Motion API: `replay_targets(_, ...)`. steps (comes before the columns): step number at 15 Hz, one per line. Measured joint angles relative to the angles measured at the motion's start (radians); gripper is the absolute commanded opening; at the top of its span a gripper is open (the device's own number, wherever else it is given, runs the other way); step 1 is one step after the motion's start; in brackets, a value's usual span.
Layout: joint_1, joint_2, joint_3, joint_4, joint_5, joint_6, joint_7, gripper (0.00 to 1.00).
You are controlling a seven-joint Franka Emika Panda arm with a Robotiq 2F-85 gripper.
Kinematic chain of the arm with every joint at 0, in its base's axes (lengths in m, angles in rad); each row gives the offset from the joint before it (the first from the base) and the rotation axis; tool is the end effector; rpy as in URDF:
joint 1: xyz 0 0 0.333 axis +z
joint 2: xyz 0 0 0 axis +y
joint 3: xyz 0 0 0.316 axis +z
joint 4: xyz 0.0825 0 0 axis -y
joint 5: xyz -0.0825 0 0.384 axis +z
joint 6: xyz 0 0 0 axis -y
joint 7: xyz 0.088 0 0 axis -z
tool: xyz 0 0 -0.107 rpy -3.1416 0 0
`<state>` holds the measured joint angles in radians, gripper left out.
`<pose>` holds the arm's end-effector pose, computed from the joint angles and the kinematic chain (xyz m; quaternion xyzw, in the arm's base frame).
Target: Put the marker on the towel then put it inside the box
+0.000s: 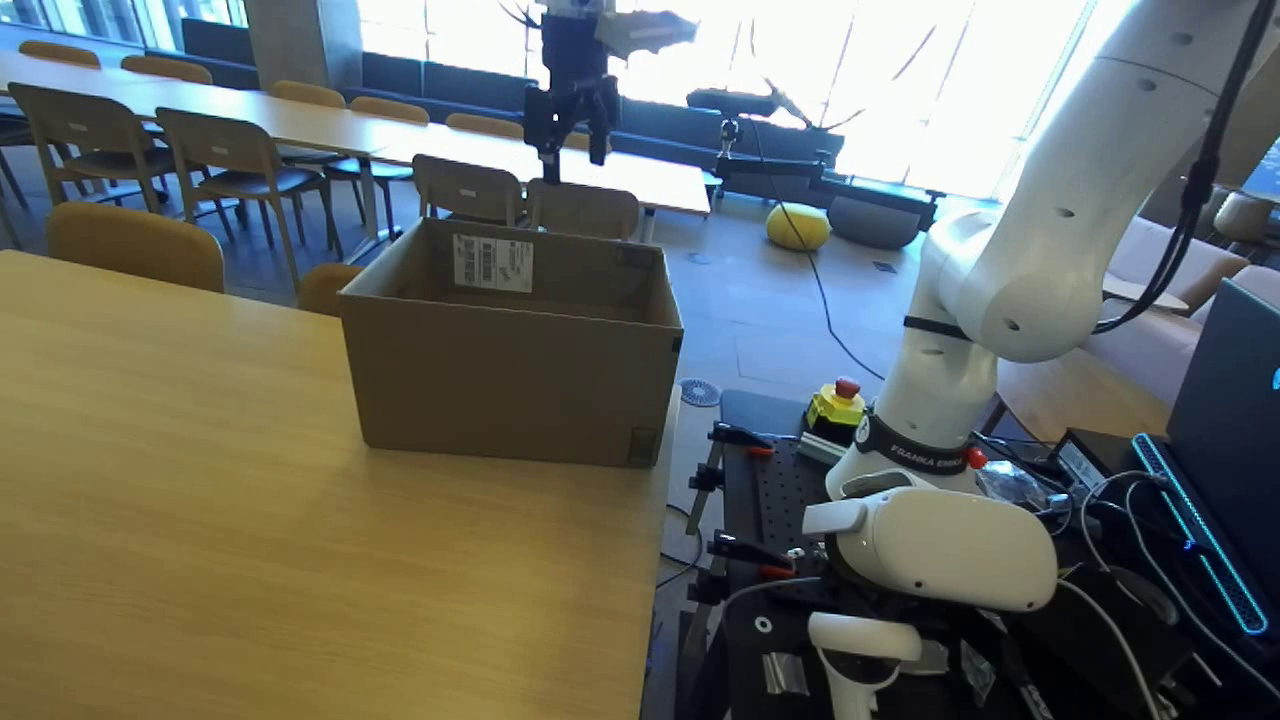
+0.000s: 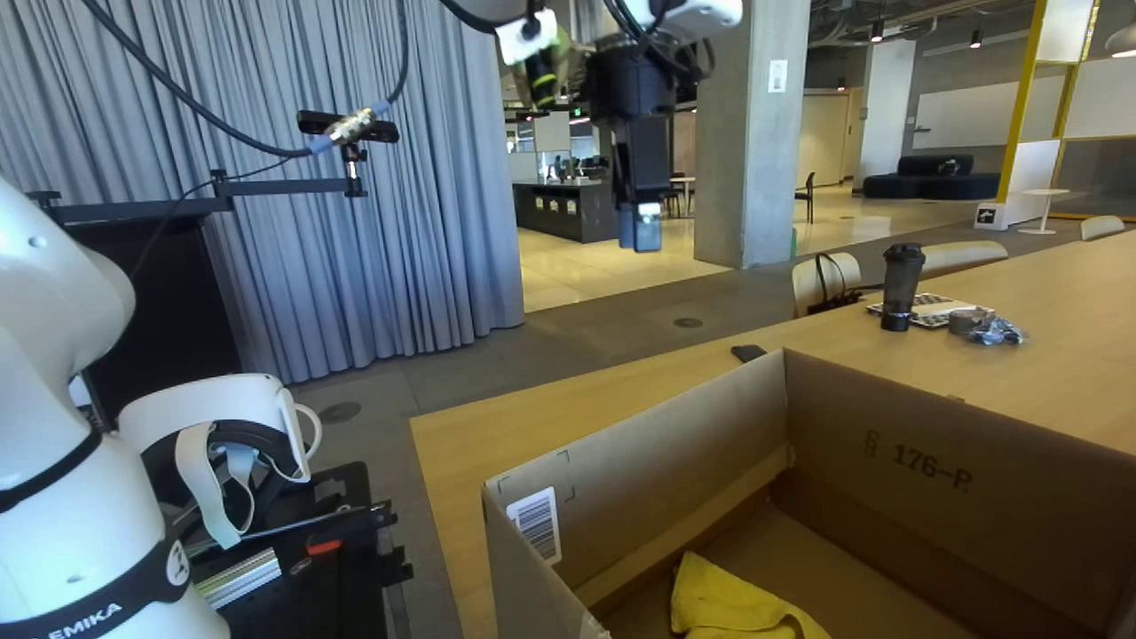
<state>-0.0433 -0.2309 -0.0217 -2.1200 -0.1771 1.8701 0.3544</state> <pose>0.4829 -0.0455 0.5101 0.9801 -0.1808 0.0025 0.0823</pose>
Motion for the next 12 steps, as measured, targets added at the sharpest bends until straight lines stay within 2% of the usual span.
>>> replay_targets(3,0.029,-0.123,0.067,-0.01,0.015,-0.129,0.005,1.0)
replay_targets(6,0.052,-0.229,0.107,-0.022,0.058,-0.212,0.005,1.0)
replay_targets(12,0.071,-0.411,0.148,-0.088,0.129,-0.218,0.006,1.0)
